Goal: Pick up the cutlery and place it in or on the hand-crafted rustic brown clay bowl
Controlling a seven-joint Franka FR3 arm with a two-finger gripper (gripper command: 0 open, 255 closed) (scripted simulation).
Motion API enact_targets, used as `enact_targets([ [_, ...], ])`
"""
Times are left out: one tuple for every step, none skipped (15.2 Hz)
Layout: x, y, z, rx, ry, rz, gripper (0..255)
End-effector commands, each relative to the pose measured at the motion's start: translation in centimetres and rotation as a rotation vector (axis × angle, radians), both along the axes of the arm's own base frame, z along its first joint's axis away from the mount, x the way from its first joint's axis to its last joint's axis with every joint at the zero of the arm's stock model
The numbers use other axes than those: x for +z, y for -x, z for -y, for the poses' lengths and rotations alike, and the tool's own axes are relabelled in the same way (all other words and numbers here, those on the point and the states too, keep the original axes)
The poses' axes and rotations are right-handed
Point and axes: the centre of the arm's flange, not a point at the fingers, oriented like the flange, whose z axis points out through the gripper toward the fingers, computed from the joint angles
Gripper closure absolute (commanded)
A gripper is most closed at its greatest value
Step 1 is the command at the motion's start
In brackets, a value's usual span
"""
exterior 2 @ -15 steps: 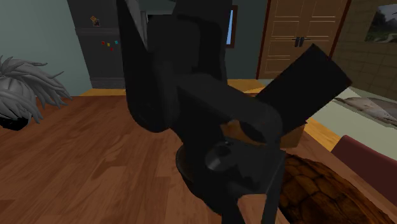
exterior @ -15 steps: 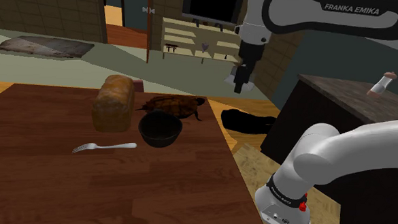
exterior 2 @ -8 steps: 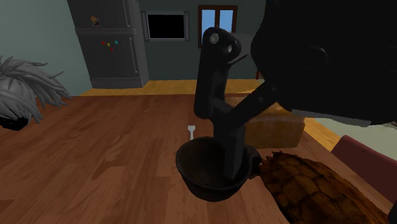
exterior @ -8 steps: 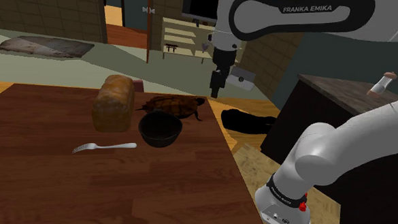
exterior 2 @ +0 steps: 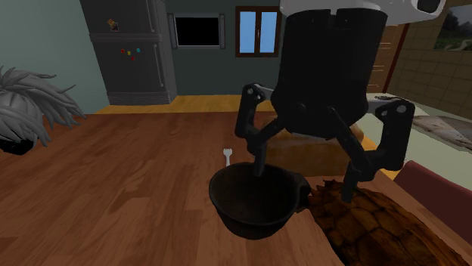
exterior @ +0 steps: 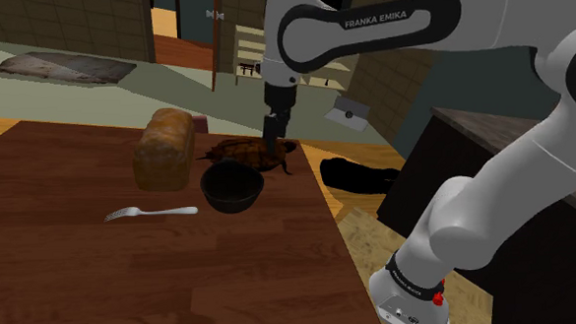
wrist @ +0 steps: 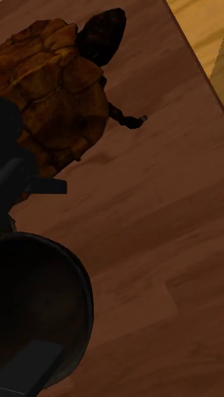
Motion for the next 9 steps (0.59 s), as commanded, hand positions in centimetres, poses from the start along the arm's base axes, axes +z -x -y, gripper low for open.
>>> enact_targets([
  [-1.1,-1.6,-1.8,0.033,-0.014,-0.009,0],
  [-1.6,-2.3,-2.7,0.05,-0.02,-0.013,0],
  [-2.2,-3.1,-3.7,0.066,-0.027,-0.018,0],
  [-2.7,-3.8,-4.6,0.082,-0.033,-0.022,0],
  [-3.3,-4.5,-5.6,0.099,-0.04,-0.027,0],
  [-3.8,-5.2,-6.5,0.115,-0.046,-0.031,0],
  [-4.4,-5.8,-7.5,0.131,-0.053,-0.035,0],
  [-4.9,-6.5,-8.5,0.147,-0.059,-0.04,0],
  [-5.5,-7.1,-9.5,0.164,-0.066,-0.044,0],
])
